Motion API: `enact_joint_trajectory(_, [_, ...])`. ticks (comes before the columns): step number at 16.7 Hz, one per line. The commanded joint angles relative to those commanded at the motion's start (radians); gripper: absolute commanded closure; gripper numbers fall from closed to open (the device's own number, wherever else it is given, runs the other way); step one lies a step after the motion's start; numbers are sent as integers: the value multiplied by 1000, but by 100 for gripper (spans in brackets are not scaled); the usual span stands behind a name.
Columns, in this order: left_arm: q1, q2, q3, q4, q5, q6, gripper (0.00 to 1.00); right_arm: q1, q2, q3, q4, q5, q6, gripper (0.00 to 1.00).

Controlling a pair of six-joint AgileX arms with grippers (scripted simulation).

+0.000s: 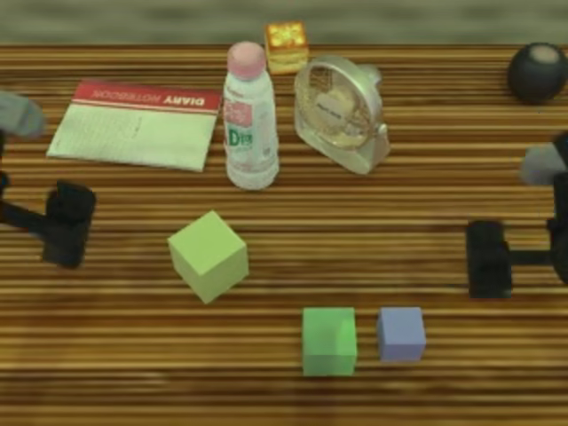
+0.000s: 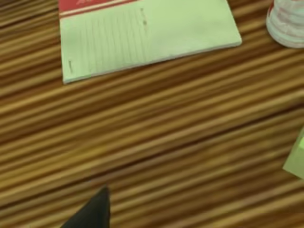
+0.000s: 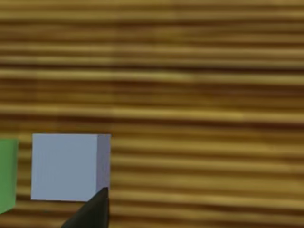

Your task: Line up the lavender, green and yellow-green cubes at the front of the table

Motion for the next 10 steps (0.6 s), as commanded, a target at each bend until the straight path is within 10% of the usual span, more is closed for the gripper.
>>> enact_joint_trajectory(10, [-211,896,666,-479,5,166,0,-354,-905,-685,471,-80,-339,0])
